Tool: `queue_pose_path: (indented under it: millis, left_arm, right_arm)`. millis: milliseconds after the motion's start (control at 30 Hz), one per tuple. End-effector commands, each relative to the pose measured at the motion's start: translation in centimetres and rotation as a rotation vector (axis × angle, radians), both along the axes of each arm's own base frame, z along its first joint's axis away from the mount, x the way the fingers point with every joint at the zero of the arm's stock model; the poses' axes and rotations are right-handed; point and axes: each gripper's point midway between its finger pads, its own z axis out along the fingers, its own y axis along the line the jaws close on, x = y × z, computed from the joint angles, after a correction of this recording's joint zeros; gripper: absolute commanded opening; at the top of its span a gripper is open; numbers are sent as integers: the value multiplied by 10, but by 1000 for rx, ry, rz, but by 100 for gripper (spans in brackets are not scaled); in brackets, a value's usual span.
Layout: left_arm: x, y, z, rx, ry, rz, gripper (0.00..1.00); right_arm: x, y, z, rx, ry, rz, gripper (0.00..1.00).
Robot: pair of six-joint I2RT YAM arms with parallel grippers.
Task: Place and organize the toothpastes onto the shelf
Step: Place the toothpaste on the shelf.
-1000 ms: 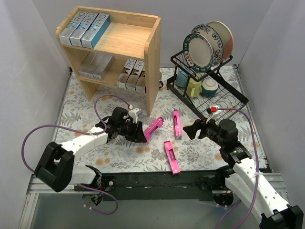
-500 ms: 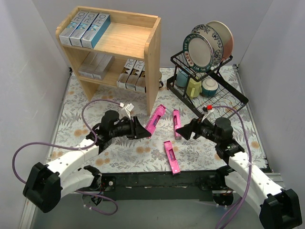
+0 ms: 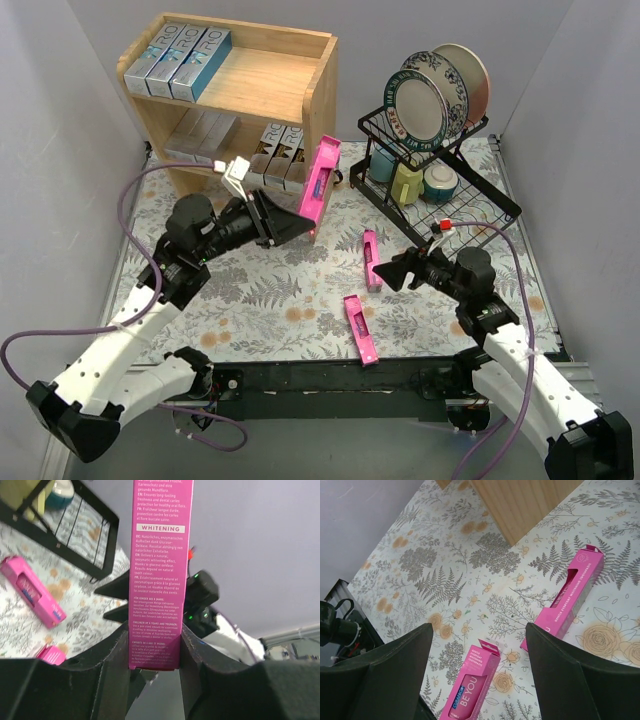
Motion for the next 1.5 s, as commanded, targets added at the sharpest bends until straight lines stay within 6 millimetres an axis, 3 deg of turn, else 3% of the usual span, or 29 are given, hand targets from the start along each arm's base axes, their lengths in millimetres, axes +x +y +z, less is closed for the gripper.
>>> queue_pose_path:
  millis: [0, 33, 100, 133, 167, 333, 367, 467, 567, 667, 1033, 1467]
  left_arm:
    - [14, 0, 35, -14, 36, 64, 20]
    - [14, 1, 64, -38, -4, 69, 20]
    - [30, -2, 66, -2, 22, 106, 21]
    - [33, 1, 91, -21, -16, 125, 21]
    - [42, 5, 90, 6, 1, 172, 22]
    - [76, 23, 129, -37, -38, 253, 22]
    - [78, 27, 144, -63, -64, 260, 22]
    - [89, 32, 163, -93, -81, 258, 22]
    - [102, 37, 172, -108, -70, 256, 22]
    - [119, 38, 166, -116, -19, 246, 23]
    - [149, 35, 140, -112, 117, 244, 31]
    - [160, 40, 130, -90, 181, 288, 44]
  right_arm:
    - [9, -7, 22, -34, -80, -38, 83]
    - [9, -8, 23, -41, -87, -41, 83]
    - [10, -9, 24, -51, -89, -46, 83]
    - [10, -10, 26, -55, -97, -50, 83]
    - [10, -10, 27, -57, -102, -51, 83]
    - [10, -14, 23, -76, -101, -67, 83]
    - [9, -15, 24, -78, -107, -70, 83]
    - [10, -17, 23, -85, -111, -76, 83]
    - [10, -18, 21, -91, -110, -79, 83]
    - [10, -18, 19, -95, -109, -78, 84]
    - [9, -19, 15, -103, -109, -83, 84]
    - [9, -21, 15, -103, -116, -92, 84]
